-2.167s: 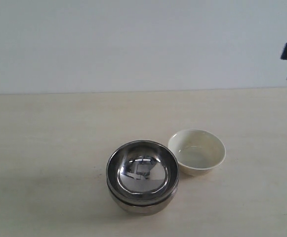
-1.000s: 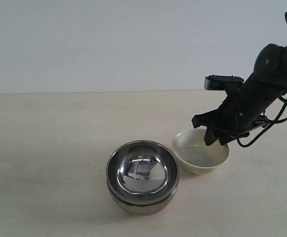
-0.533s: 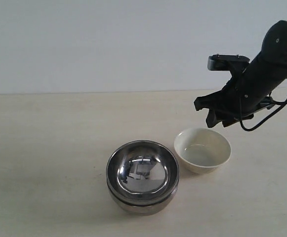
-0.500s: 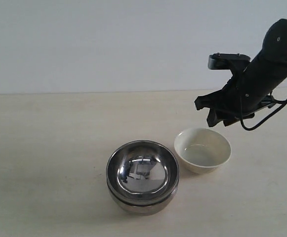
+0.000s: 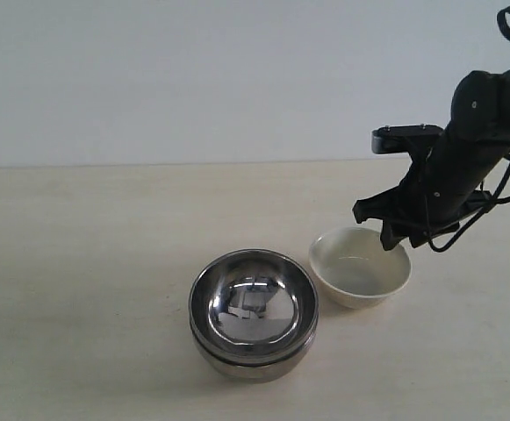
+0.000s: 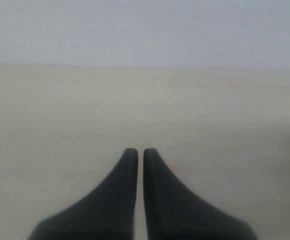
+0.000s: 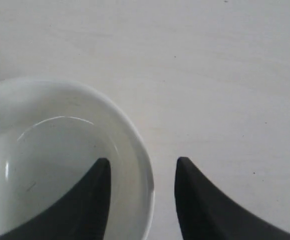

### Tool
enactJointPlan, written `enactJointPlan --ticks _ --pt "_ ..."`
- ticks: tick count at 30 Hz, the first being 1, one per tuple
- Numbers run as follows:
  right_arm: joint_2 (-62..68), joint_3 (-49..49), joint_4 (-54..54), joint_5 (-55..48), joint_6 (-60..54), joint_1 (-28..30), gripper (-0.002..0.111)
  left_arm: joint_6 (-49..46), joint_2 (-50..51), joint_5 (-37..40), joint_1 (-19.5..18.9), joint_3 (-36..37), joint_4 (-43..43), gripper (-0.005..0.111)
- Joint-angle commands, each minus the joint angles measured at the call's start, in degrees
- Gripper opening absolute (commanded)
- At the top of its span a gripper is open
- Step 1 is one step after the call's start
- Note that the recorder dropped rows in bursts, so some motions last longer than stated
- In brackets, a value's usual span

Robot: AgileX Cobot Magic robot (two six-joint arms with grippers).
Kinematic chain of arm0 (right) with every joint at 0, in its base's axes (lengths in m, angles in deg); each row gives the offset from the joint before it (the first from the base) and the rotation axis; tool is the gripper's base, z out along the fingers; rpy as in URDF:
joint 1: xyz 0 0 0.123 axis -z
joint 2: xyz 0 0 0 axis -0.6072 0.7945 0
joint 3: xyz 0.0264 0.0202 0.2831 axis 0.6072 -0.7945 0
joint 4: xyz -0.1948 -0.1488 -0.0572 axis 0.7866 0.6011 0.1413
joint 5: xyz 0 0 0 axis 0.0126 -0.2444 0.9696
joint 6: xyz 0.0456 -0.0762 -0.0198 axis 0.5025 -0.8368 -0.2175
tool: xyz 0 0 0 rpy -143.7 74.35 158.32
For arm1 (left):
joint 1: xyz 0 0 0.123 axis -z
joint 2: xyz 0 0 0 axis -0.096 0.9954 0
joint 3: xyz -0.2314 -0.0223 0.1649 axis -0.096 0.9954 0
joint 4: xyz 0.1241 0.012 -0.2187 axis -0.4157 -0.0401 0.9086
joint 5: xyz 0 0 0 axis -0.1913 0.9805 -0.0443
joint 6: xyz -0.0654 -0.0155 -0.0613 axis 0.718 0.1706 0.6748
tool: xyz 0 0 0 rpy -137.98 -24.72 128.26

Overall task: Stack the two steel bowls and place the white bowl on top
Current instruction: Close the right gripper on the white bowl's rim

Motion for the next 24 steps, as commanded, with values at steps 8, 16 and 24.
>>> enactJointPlan --ticks 8,16,24 --pt "3.89 -0.56 -0.26 1.76 0.27 0.06 0.036 0.55 -0.15 0.06 -0.06 0.18 -0.21 0.004" --pt "4.74 -0.56 -0.97 1.38 0.27 0.06 0.004 0.55 -0.15 0.06 -0.06 0.18 -0.21 0.004" --pt "1.36 -0.56 -2.81 -0.01 0.37 0.06 0.000 0.55 -0.15 0.06 -0.06 0.18 -0.21 0.004"
